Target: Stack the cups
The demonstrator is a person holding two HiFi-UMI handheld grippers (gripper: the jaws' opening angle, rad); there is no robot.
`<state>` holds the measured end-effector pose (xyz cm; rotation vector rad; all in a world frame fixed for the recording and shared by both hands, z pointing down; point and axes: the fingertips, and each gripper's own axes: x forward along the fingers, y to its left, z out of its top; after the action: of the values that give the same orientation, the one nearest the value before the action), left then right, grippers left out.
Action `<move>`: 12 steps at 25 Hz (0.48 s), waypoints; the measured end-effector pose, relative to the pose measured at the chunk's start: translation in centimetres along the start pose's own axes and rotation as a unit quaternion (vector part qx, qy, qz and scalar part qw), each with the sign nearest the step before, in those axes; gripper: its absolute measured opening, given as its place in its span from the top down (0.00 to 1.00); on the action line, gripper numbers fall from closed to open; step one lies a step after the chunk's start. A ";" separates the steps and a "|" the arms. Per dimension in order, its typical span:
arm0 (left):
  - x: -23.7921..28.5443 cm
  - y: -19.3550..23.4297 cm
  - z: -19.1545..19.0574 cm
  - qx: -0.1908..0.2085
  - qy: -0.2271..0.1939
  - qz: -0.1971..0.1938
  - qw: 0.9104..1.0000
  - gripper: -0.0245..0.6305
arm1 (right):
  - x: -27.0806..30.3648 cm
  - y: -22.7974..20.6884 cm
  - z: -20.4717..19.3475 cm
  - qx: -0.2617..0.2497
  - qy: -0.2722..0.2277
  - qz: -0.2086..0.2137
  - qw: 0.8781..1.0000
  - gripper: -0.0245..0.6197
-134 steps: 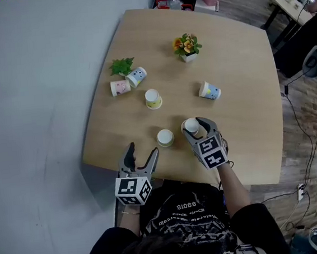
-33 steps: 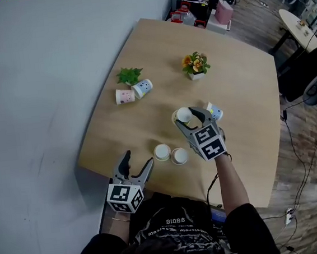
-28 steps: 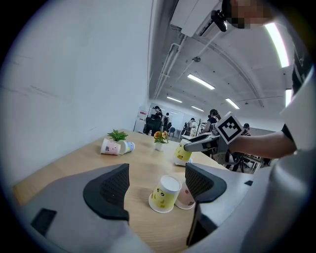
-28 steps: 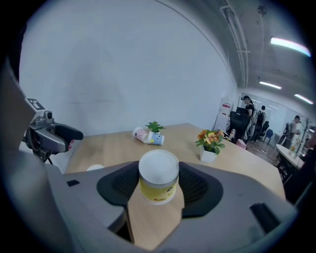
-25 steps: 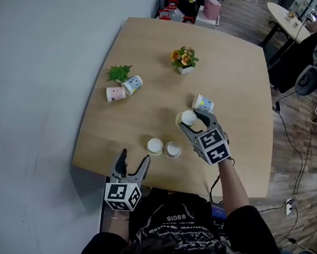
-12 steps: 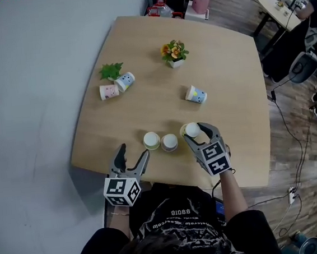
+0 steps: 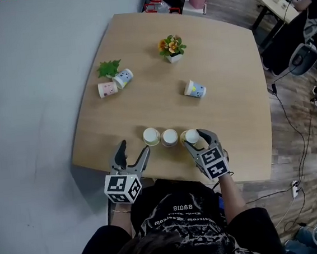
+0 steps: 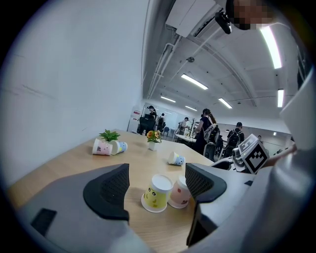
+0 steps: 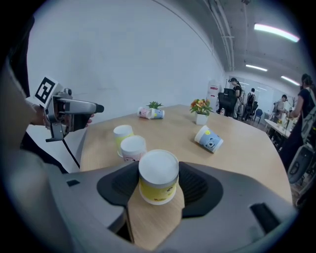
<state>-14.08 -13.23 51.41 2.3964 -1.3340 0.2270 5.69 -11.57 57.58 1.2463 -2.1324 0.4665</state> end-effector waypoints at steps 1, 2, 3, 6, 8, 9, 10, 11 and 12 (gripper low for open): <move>0.0 0.0 -0.1 0.000 0.001 0.001 1.000 0.41 | 0.1 0.1 -0.2 0.001 0.001 0.002 1.000 0.56; -0.1 0.0 -0.1 -0.001 0.001 0.003 1.000 0.41 | 0.3 0.1 -0.5 0.002 0.002 0.004 1.000 0.56; -0.1 -0.1 -0.2 -0.001 0.001 0.004 1.000 0.41 | 0.4 0.2 -0.8 0.003 0.003 0.006 1.000 0.56; -0.1 0.0 -0.2 -0.001 0.000 0.008 1.000 0.41 | 0.7 0.4 -1.4 -0.010 0.010 0.004 1.000 0.56; -0.1 0.1 -0.3 -0.003 0.000 0.010 1.000 0.41 | 0.8 0.5 -1.5 -0.018 0.006 0.001 1.000 0.56; -0.1 0.1 -0.3 -0.003 0.001 0.010 1.000 0.41 | 0.8 0.5 -1.5 -0.018 0.001 0.000 1.000 0.56; 0.0 0.1 -0.4 -0.004 0.002 0.011 1.000 0.41 | 0.8 0.5 -1.5 -0.017 -0.004 -0.001 1.000 0.56; 0.0 0.1 -0.5 -0.004 0.003 0.011 1.000 0.41 | 0.9 0.6 -1.4 -0.016 -0.007 0.000 1.000 0.55; 0.1 0.1 -0.5 -0.004 0.004 0.012 1.000 0.41 | 0.9 0.6 -1.4 -0.015 -0.009 0.001 1.000 0.55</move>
<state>-14.10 -13.17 51.94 2.3718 -1.3573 0.2356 5.29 -11.07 59.24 1.2358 -2.1489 0.4252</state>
